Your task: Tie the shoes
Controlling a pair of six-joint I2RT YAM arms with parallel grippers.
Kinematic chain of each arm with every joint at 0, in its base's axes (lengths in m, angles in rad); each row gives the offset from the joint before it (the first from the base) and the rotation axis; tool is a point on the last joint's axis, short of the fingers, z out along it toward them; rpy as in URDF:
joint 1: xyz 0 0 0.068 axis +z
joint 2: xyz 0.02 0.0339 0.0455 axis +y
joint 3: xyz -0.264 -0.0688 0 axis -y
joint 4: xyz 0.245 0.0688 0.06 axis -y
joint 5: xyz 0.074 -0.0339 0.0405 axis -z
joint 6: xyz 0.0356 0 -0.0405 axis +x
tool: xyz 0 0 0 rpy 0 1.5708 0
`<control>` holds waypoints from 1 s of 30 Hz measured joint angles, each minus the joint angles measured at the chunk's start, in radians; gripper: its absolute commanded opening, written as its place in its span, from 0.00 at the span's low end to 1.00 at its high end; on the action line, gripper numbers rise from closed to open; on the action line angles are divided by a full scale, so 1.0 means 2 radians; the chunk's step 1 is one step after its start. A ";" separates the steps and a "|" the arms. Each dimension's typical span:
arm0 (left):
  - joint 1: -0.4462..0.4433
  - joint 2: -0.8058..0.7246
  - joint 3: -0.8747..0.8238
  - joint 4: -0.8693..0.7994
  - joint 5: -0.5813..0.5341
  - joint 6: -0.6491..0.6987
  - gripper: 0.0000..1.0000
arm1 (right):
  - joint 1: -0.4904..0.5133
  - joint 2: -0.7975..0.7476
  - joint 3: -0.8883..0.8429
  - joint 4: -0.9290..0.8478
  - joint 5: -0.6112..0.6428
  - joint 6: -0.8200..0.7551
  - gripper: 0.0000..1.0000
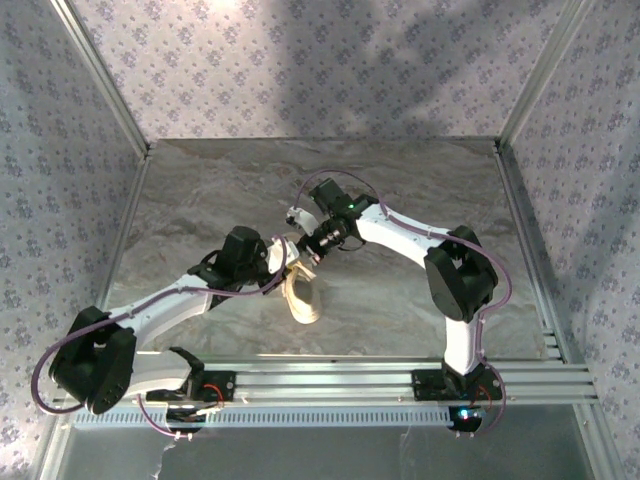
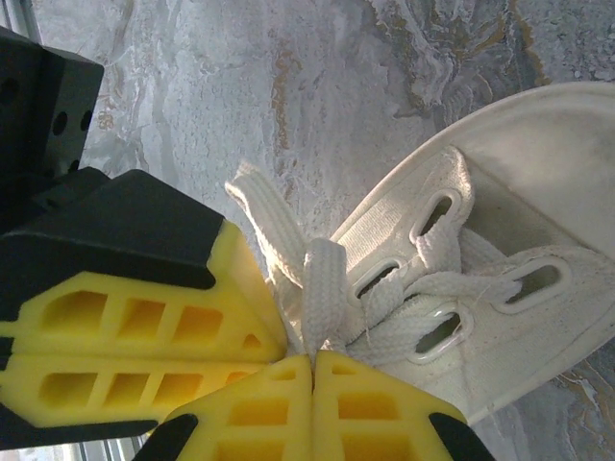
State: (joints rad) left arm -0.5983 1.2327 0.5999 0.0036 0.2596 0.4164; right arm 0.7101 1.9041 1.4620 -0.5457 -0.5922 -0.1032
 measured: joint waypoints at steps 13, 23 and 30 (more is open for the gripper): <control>0.000 0.000 0.000 0.004 -0.026 0.007 0.25 | -0.003 0.000 -0.001 0.000 -0.009 -0.009 0.00; -0.003 -0.004 0.000 0.014 -0.027 0.047 0.36 | -0.003 0.000 -0.001 -0.004 -0.015 -0.014 0.00; -0.003 -0.004 0.000 0.015 -0.028 0.067 0.41 | -0.003 0.000 -0.001 -0.007 -0.020 -0.022 0.00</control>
State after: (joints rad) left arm -0.6044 1.2251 0.5995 0.0338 0.2043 0.5510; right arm 0.7044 1.9038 1.4609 -0.5598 -0.6315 -0.1467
